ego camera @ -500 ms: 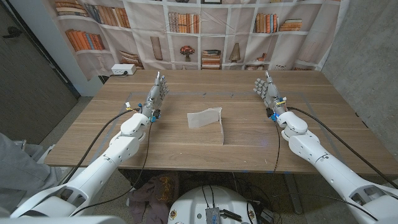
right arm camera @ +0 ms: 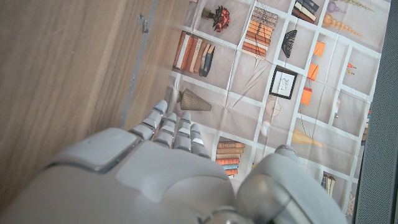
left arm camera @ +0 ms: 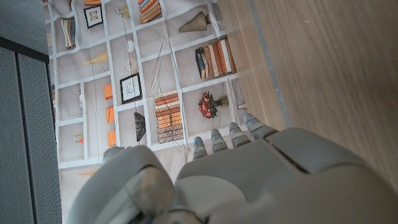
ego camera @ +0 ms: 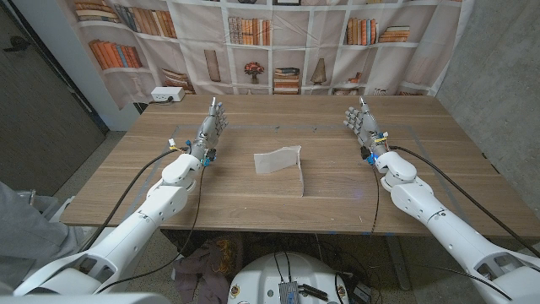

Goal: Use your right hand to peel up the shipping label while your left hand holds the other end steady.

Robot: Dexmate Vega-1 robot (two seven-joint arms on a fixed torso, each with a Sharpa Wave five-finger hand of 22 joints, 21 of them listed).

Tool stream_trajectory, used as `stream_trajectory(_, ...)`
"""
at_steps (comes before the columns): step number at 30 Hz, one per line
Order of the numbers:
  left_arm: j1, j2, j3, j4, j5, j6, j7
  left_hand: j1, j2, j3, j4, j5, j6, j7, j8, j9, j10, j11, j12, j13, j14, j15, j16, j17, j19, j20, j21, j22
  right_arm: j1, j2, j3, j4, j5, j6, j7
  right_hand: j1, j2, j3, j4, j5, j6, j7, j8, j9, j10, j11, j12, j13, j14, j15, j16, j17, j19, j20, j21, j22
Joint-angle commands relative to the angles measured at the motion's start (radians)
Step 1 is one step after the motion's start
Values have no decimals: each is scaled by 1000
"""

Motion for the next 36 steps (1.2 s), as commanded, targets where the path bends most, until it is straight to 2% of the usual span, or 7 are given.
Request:
stream_trajectory(1, 34, 14, -22, -26, -29, 7, 8, 2, 10, -8, 2, 6, 0, -6, -1, 5, 2, -12, 2, 2, -6, -50, 4, 2, -9, -2, -1, 2, -13, -3, -1, -32, -18, 7, -23, 14, 2, 5, -7, 2, 0, 12, 1, 1, 11, -4, 10, 5, -3, 8, 2, 4, 6, 7, -6, 2)
stream_trajectory(4, 45, 25, -24, -43, -20, 3, 14, 2, 10, -8, 2, 6, 0, -7, -2, 5, 2, -11, 1, 2, -6, -51, 4, 1, -9, -2, -2, 2, -20, -10, -2, -51, -27, 2, -33, 44, 4, 9, -26, -1, -3, -35, 8, 2, 55, -89, 24, 6, -2, 4, 0, 3, 13, 9, -29, 2)
stream_trajectory(6, 44, 31, -23, -46, -11, 6, 18, 3, 10, -8, 2, 6, 0, -8, -3, 5, 2, -10, 1, 2, -8, -50, 3, 1, -10, -1, -3, 2, -21, -23, -8, -61, -45, 1, -35, 50, 7, 10, -30, -1, -7, -40, 7, 1, 63, -98, 27, 6, -9, -5, -3, 3, 11, 11, -35, 2)
stream_trajectory(26, 83, 37, -39, -134, 2, 21, 96, 6, 12, -9, 2, 8, 4, -8, -8, 5, 6, -9, -2, 2, -9, -50, 2, 1, -9, -2, -8, 3, -16, -119, -15, -119, -136, -27, -30, 122, 22, 31, -70, -5, 23, -14, 27, 3, 72, -54, 29, 10, -23, -9, -5, 3, 11, 7, -67, 3)
stream_trajectory(27, 82, 38, -38, -130, 2, 15, 86, 6, 12, -9, 2, 8, 4, -8, -8, 5, 6, -10, -2, 2, -9, -51, 2, 1, -9, -2, -8, 3, -18, -118, -14, -125, -134, -31, -34, 131, 23, 34, -76, -6, 34, -23, 31, 4, 68, -51, 27, 10, -25, -8, -5, 3, 12, 7, -71, 3)
stream_trajectory(29, 76, 40, -34, -118, 11, 7, 78, 7, 13, -9, 2, 8, 4, -8, -9, 5, 7, -10, -2, 2, -10, -49, 2, 1, -9, -2, -8, 3, -15, -129, -19, -134, -146, -38, -29, 164, 25, 40, -98, -12, 66, -101, 40, 5, 65, -51, 25, 11, -23, 5, -4, 2, 28, 43, -85, 4)
stream_trajectory(36, 77, 67, -46, -122, -17, 27, 36, 8, 14, -9, 2, 8, 21, -5, -6, 5, 23, -13, 1, 2, -9, -46, 2, 1, -8, 1, -11, 3, -16, -160, -27, -193, -202, -70, -62, 181, 28, 42, -109, -16, 88, -138, 43, 6, 32, -43, 13, 12, -35, 18, -6, 3, 21, 74, -103, 5)
